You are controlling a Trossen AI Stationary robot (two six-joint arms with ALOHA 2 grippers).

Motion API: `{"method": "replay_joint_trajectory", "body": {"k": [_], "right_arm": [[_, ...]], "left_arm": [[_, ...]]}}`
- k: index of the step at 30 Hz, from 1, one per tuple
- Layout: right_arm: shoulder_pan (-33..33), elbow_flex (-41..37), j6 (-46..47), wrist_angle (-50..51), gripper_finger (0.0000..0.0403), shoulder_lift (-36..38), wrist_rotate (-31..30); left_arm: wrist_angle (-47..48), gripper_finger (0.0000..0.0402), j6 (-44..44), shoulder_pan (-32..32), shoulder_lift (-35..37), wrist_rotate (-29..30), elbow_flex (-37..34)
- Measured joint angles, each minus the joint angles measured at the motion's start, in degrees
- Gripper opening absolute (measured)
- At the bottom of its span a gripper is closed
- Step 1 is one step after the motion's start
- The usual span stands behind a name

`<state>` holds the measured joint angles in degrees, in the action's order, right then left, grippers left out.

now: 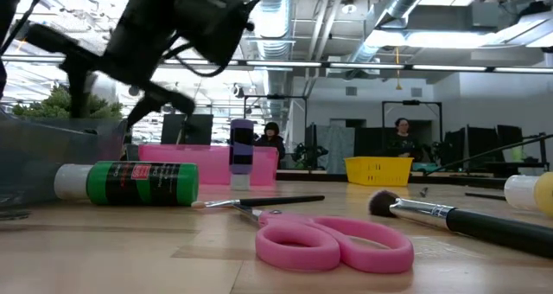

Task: Pick & Place Paint Supplies
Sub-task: Put the orange paint bottle into the yellow bin

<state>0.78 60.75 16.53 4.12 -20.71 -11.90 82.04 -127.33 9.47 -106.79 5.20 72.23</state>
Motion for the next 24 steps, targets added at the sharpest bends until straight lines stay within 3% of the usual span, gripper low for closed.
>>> {"method": "replay_joint_trajectory", "body": {"k": [10,17,24], "right_arm": [[0.0,0.0,0.01,0.2,0.0186,-0.02,0.04],[0.0,0.0,-0.09,0.69,0.0186,-0.02,0.07],[0.0,0.0,-0.1,1.09,0.0186,-0.02,0.07]], "left_arm": [[-4.09,0.0188,-1.92,-1.18,8.09,1.04,-7.42],[-15.06,0.0191,-1.7,-3.53,13.64,2.71,-16.87],[-16.33,0.0193,1.12,-6.82,14.01,6.9,-20.03]]}}
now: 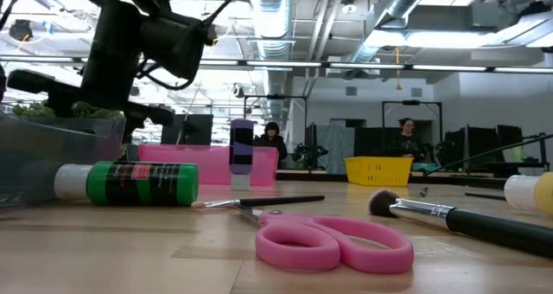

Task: Pick & Place Paint Supplies
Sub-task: Put the orange paint bottle into the yellow bin

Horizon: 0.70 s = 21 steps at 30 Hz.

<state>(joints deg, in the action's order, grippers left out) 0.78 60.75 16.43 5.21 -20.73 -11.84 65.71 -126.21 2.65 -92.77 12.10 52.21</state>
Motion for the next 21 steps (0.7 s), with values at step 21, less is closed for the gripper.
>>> {"method": "replay_joint_trajectory", "body": {"k": [21], "right_arm": [[0.0,0.0,0.1,-0.02,0.0186,0.0,1.58]], "left_arm": [[-2.07,0.0191,17.81,-4.17,-1.14,7.63,-0.02]]}}
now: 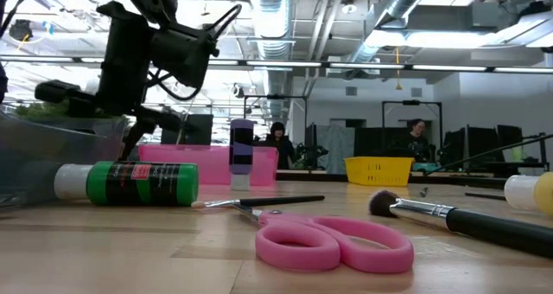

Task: Pick & Place Paint Supplies
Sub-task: Put the orange paint bottle into the yellow bin

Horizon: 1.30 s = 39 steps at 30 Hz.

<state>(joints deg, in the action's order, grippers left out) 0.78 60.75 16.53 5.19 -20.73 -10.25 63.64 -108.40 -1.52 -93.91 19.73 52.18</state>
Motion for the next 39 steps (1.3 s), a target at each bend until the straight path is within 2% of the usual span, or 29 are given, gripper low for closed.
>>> {"method": "replay_joint_trajectory", "body": {"k": [15,25,30,39], "right_arm": [[0.02,-0.02,0.2,0.0,0.0186,0.0,1.48],[0.01,-0.01,0.5,0.2,0.0186,0.0,1.48],[0.01,-0.02,1.0,0.4,0.0186,0.0,1.48],[0.02,-0.01,1.07,0.42,0.0186,0.0,1.48]], "left_arm": [[-1.62,0.0191,12.97,0.05,0.1,-2.35,-1.37],[-3.17,0.0191,13.91,0.07,0.11,-4.05,-4.71],[-7.02,0.0191,16.57,0.05,0.11,-3.99,-4.74],[-7.17,0.0191,16.49,0.04,0.11,-3.56,-4.74]]}}
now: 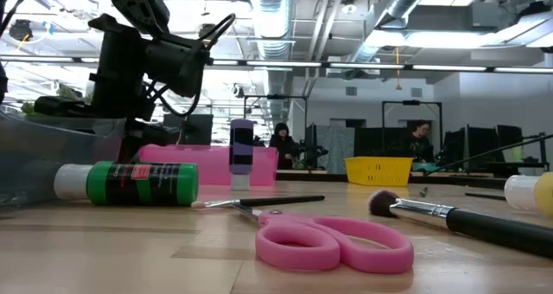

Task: Pick & Place Paint Supplies
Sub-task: Put the orange paint bottle into the yellow bin

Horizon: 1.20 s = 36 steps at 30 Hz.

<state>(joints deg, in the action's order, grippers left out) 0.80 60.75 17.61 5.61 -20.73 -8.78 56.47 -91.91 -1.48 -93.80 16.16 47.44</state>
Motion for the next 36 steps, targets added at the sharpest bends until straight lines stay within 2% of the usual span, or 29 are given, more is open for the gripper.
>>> {"method": "replay_joint_trajectory", "body": {"k": [12,21,28,31,36], "right_arm": [[-0.02,0.0,0.01,0.19,0.0186,0.0,0.0],[-0.02,0.0,0.02,0.06,0.0186,0.0,0.0],[-0.01,-0.02,0.02,-0.04,0.0186,0.0,0.0],[0.0,-0.01,0.46,-0.45,0.0186,0.0,0.0],[-0.02,0.01,0.46,-0.46,0.0186,0.0,0.0]], "left_arm": [[-3.29,0.0187,-2.34,-0.52,0.22,-1.15,-2.84],[-4.01,0.0111,-3.09,-0.55,0.17,-2.51,-2.9],[-3.91,0.0111,-3.07,-0.02,0.03,-3.83,-1.48],[-4.93,0.0111,-3.02,0.53,0.8,-6.64,-0.46],[-5.73,0.0111,-2.96,2.01,4.15,-7.52,-0.31]]}}
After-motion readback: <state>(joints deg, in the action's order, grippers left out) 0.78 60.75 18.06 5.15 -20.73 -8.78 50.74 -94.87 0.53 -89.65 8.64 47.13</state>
